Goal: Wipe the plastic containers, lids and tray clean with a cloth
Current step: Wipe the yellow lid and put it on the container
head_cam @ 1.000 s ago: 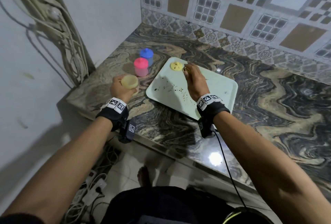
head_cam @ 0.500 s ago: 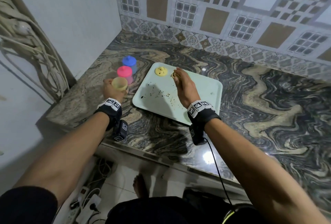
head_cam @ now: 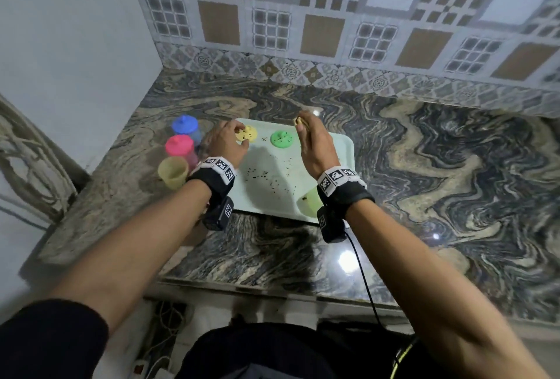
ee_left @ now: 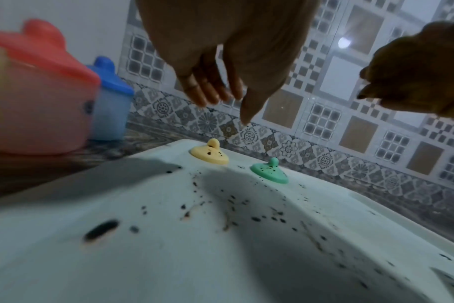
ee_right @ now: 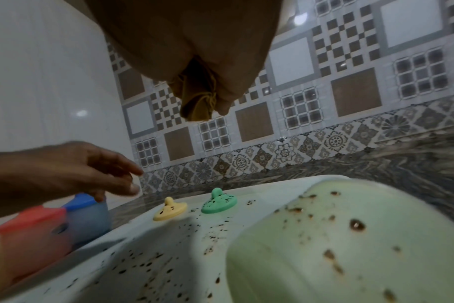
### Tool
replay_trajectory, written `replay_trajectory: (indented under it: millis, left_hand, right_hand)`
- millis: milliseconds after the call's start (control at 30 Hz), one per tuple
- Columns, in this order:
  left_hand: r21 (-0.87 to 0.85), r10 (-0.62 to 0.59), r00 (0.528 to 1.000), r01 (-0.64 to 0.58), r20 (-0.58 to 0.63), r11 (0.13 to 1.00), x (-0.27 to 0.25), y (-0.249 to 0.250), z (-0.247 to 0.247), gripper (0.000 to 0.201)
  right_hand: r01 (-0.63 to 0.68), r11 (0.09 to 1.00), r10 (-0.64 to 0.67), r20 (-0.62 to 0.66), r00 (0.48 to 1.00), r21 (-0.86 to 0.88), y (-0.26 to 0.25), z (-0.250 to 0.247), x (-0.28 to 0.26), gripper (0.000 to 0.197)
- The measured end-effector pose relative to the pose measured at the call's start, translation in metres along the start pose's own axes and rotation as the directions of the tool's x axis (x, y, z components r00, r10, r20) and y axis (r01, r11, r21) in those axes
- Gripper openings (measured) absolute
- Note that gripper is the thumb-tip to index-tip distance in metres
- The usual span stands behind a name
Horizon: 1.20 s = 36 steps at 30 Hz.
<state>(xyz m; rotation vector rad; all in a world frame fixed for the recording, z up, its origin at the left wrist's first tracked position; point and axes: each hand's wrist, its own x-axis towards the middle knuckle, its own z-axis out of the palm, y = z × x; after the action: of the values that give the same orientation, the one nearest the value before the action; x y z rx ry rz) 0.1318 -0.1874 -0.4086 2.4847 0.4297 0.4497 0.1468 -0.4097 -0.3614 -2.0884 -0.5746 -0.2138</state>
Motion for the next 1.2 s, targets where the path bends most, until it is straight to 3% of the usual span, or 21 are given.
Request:
replay_trajectory:
  millis: [133, 233, 400, 533, 633, 800, 867, 967, 1100, 1200]
  left_hand:
    - [0.175, -0.14, 0.959, 0.099, 0.245, 0.98, 0.039, -0.011, 0.019, 0.061]
    - [0.263, -0.197, 0.916, 0.105, 0.35, 0.959, 0.062, -0.023, 0.03, 0.076]
    - [0.258, -0.127, 0.903, 0.019, 0.411, 0.966, 0.082, -0.025, 0.036, 0.086]
    - [0.228, -0.058, 0.906, -0.043, 0.419, 0.973, 0.094, -0.026, 0.042, 0.079]
    - [0.219, -0.074, 0.902, -0.023, 0.425, 0.975, 0.103, -0.025, 0.04, 0.043]
    - [0.043, -0.076, 0.907, 0.064, 0.414, 0.997, 0.093, -0.001, 0.028, 0.027]
    - [-0.119, -0.077, 0.899, 0.142, 0.432, 0.983, 0.089, 0.013, 0.026, 0.039]
    - [-0.377, -0.078, 0.868, 0.291, 0.49, 0.879, 0.086, 0.032, 0.019, 0.063]
    - [-0.518, -0.023, 0.847, 0.346, 0.53, 0.783, 0.076, 0.051, 0.008, 0.061]
    - [-0.629, 0.0, 0.791, 0.487, 0.612, 0.605, 0.07, 0.057, -0.001, 0.06]
  right_hand:
    - [-0.068, 0.997, 0.07, -0.074, 0.995, 0.022, 0.005, 0.008, 0.002, 0.034]
    - [-0.117, 0.992, 0.122, -0.097, 0.988, 0.053, 0.009, 0.017, 0.006, 0.033]
    - [-0.141, 0.988, 0.147, -0.125, 0.981, 0.057, 0.018, 0.034, 0.024, 0.03]
    - [-0.13, 0.991, 0.13, -0.089, 0.988, -0.001, 0.027, 0.047, 0.046, 0.029]
    - [-0.141, 0.99, 0.141, -0.056, 0.988, 0.002, 0.023, 0.053, 0.055, 0.027]
    - [-0.193, 0.98, 0.193, -0.001, 0.981, 0.058, 0.022, 0.066, 0.06, 0.031]
    - [-0.221, 0.972, 0.221, 0.011, 0.975, 0.081, 0.023, 0.07, 0.061, 0.032]
    - [-0.262, 0.959, 0.263, 0.0, 0.965, 0.109, 0.023, 0.075, 0.063, 0.037]
    - [-0.283, 0.945, 0.293, -0.036, 0.956, 0.166, 0.021, 0.071, 0.066, 0.039]
    - [-0.262, 0.951, 0.276, -0.065, 0.959, 0.163, 0.019, 0.066, 0.068, 0.04]
